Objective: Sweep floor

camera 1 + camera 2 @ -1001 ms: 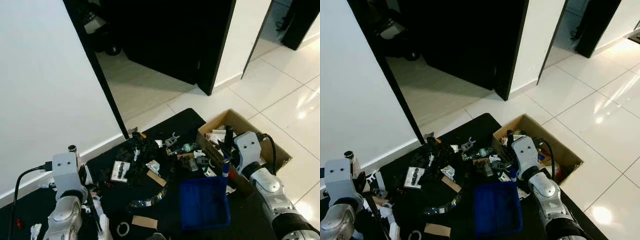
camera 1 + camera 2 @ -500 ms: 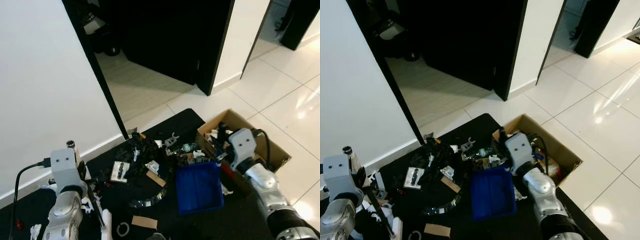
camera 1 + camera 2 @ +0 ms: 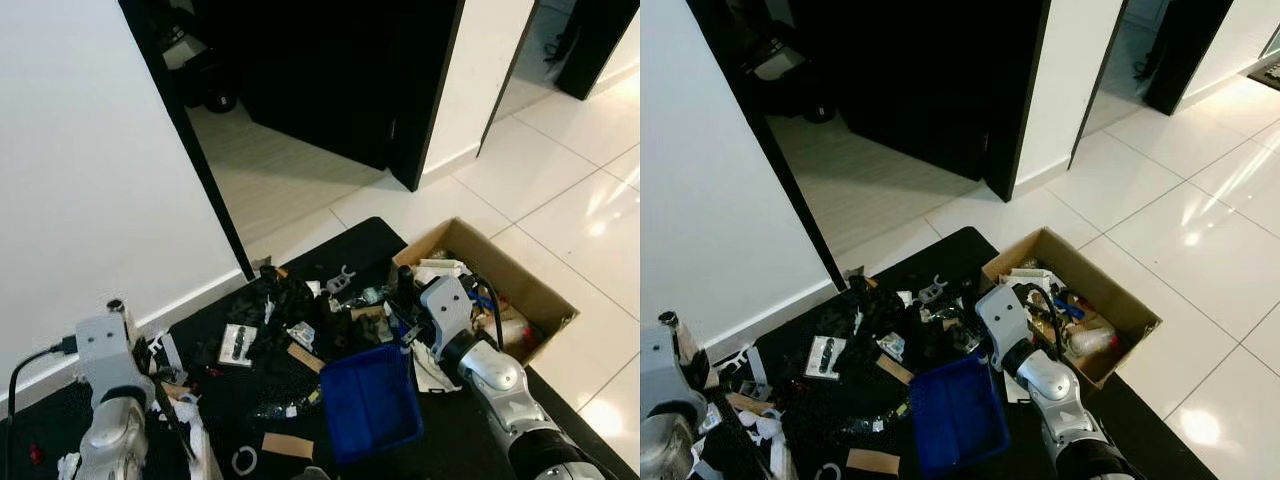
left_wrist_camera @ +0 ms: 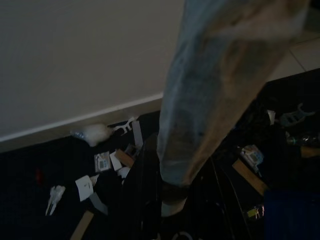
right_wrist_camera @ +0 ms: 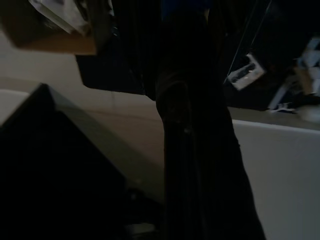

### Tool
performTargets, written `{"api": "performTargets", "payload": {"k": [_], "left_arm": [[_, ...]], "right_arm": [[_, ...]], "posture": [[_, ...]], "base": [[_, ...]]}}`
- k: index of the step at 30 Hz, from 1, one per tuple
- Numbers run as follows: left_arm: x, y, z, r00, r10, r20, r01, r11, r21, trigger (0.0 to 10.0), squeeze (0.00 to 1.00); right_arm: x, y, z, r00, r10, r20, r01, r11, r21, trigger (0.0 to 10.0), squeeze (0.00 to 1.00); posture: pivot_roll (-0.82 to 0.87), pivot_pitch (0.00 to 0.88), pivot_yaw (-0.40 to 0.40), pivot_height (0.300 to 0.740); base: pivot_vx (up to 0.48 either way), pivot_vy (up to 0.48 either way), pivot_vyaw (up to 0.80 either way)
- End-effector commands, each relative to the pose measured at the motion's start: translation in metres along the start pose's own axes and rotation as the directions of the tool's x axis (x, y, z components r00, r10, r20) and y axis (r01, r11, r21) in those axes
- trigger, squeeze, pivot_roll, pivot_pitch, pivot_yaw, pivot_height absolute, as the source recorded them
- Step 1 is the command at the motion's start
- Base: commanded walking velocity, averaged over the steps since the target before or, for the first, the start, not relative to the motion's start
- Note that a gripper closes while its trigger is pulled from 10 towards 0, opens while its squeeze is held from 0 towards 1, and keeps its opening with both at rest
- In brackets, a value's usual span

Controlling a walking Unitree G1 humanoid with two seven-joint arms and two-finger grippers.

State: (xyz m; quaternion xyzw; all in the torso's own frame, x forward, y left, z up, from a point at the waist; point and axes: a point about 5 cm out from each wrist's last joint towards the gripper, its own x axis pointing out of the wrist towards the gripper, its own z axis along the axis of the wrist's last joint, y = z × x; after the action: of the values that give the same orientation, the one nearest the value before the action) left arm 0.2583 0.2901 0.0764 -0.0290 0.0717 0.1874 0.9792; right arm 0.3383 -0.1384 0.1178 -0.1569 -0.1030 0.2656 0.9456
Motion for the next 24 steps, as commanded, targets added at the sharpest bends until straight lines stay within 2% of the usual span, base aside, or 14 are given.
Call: {"api": "performTargets", "payload": {"k": [1, 3, 8, 17, 18, 19, 21, 23, 24], "left_arm": [[-0.003, 0.011, -0.007, 0.999, 0.034, -0.011, -0.034, 0.999, -0.033, 10.0, 0.00], [-0.001, 0.010, -0.005, 0.999, 0.036, 0.008, -0.035, 0.997, -0.074, 10.0, 0.00], [0.000, 0.006, -0.002, 1.000, 0.004, 0.031, -0.002, 0.998, -0.062, 10.0, 0.00], [-0.001, 0.009, -0.005, 0.998, -0.007, 0.057, 0.009, 1.000, -0.027, 10.0, 0.00], [-0.002, 0.012, -0.009, 0.999, 0.013, 0.041, -0.010, 0.997, -0.074, 10.0, 0.00], [-0.002, 0.012, -0.009, 0.999, 0.013, 0.041, -0.010, 0.997, -0.074, 10.0, 0.00], [-0.005, 0.011, -0.019, 1.000, 0.030, 0.003, -0.028, 0.980, -0.198, 10.0, 0.00], [-0.005, 0.011, -0.019, 1.000, 0.030, 0.003, -0.028, 0.980, -0.198, 10.0, 0.00], [-0.007, 0.005, -0.023, 1.000, 0.004, -0.009, -0.007, 0.963, -0.269, 10.0, 0.00]], "right_arm": [[-0.002, -0.006, 0.003, 0.999, -0.034, 0.019, 0.035, 0.999, -0.035, 10.0, 0.00], [-0.001, -0.012, 0.006, 0.997, -0.072, 0.033, 0.074, 0.995, -0.064, 10.0, 0.00], [-0.002, -0.019, 0.007, 0.991, -0.130, 0.033, 0.132, 0.990, -0.052, 10.0, 0.00], [-0.002, -0.008, 0.001, 0.997, -0.080, 0.010, 0.080, 0.995, -0.066, 10.0, 0.00], [-0.001, -0.005, 0.000, 0.997, -0.073, 0.006, 0.073, 0.996, -0.056, 10.0, 0.00], [-0.001, -0.005, 0.000, 0.997, -0.073, 0.006, 0.073, 0.996, -0.056, 10.0, 0.00], [0.000, 0.000, -0.002, 0.998, -0.057, 0.000, 0.057, 0.997, -0.043, 10.0, 0.00], [0.000, 0.000, -0.002, 0.998, -0.057, 0.000, 0.057, 0.997, -0.043, 10.0, 0.00], [0.001, 0.002, -0.002, 0.999, -0.051, -0.002, 0.051, 0.998, -0.030, 10.0, 0.00]], "posture": [[0.12, 0.294, 0.049, 0.740], [0.12, 0.297, 0.046, 0.740], [0.12, 0.302, 0.046, 0.740], [0.12, 0.304, 0.046, 0.740], [0.12, 0.304, 0.046, 0.740], [0.12, 0.304, 0.046, 0.740], [0.12, 0.305, 0.046, 0.740], [0.12, 0.305, 0.046, 0.740], [0.12, 0.305, 0.044, 0.740]], "base": [[0.000, 0.000, 0.00], [0.000, 0.000, 0.00], [0.000, 0.000, 0.00], [0.000, 0.000, 0.00], [0.000, 0.000, 0.00], [0.000, 0.000, 0.00], [0.000, 0.000, 0.00], [0.000, 0.000, 0.00], [0.000, 0.000, 0.00]]}}
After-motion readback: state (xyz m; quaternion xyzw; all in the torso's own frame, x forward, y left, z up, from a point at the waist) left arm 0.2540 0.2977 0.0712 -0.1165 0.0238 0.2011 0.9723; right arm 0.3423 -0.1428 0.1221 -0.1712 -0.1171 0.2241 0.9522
